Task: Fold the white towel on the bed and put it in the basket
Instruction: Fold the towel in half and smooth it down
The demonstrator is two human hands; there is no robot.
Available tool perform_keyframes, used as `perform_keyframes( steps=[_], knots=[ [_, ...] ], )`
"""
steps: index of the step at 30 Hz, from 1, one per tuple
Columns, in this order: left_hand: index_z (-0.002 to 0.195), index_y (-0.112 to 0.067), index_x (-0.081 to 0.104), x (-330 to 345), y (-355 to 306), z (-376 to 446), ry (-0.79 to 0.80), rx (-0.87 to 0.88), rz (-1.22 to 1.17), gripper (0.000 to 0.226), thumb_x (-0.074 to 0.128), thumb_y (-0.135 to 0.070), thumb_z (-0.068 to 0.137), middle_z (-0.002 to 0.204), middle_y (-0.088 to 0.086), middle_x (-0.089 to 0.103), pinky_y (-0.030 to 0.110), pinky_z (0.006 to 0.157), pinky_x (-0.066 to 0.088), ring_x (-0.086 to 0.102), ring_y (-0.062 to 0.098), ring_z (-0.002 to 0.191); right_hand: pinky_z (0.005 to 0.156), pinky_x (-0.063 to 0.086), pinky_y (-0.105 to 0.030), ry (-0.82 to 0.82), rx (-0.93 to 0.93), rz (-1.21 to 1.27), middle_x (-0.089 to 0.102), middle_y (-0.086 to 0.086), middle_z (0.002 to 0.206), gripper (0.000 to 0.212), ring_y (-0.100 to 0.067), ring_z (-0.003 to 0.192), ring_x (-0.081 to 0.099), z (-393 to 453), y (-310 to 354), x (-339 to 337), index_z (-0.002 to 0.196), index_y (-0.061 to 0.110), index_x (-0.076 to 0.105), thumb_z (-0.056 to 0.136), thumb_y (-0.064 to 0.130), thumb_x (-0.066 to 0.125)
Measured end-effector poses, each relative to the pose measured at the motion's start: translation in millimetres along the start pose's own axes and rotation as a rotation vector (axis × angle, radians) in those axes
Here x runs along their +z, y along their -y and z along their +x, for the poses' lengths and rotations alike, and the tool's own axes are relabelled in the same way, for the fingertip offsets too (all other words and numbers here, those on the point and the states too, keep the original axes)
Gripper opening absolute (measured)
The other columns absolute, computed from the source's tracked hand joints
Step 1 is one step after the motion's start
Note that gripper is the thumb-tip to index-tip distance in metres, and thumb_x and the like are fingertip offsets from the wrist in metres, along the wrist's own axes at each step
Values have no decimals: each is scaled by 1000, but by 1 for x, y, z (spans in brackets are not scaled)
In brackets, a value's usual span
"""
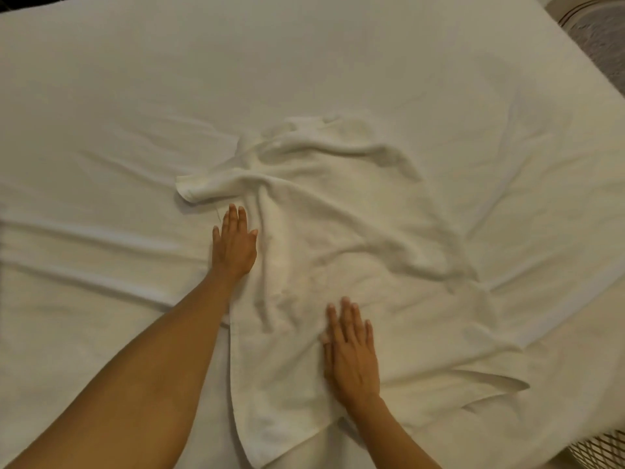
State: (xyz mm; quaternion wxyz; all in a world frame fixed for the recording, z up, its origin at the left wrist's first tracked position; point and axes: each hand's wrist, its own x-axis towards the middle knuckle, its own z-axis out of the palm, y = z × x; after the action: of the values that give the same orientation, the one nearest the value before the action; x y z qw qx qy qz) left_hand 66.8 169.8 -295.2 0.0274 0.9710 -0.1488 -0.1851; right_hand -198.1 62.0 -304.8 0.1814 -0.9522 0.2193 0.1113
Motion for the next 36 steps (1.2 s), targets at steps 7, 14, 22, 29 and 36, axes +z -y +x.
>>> perform_keyframes(
  steps=[7,14,22,29,36],
  knots=[
    [152,-8,8,-46,-85,54,-82,241,70,59,30,-31,102,161,10,-1,43,121,9,3,23,150,107,30,-55,-137,517,8,35,-23,149,60,-37,137,36,25,-123,-46,143,3,34,90,29,25],
    [152,-7,7,-49,-197,103,-83,524,258,59,28,-33,103,161,11,-3,42,120,13,3,24,150,118,0,-47,-14,665,60,-11,-11,159,63,-26,147,-4,28,-198,-41,148,16,-17,99,37,16],
    [153,-17,5,-40,-263,158,95,562,300,53,16,-35,104,161,10,1,43,120,11,3,25,150,115,3,-50,-79,674,79,-9,-12,158,66,-28,147,3,39,-209,-6,148,17,-13,90,43,4],
    [145,-14,34,-33,-288,184,118,625,218,45,28,-28,104,158,14,19,44,117,17,16,29,147,112,12,-53,-210,674,88,13,-16,158,63,-32,142,18,40,-212,10,151,12,8,95,41,7],
    [131,-10,44,-26,-310,188,26,822,461,49,60,-33,90,133,12,53,40,114,21,50,28,124,115,-2,-46,-210,680,62,-3,-10,160,63,-25,147,3,40,-211,11,152,16,0,95,43,5]
  ],
)
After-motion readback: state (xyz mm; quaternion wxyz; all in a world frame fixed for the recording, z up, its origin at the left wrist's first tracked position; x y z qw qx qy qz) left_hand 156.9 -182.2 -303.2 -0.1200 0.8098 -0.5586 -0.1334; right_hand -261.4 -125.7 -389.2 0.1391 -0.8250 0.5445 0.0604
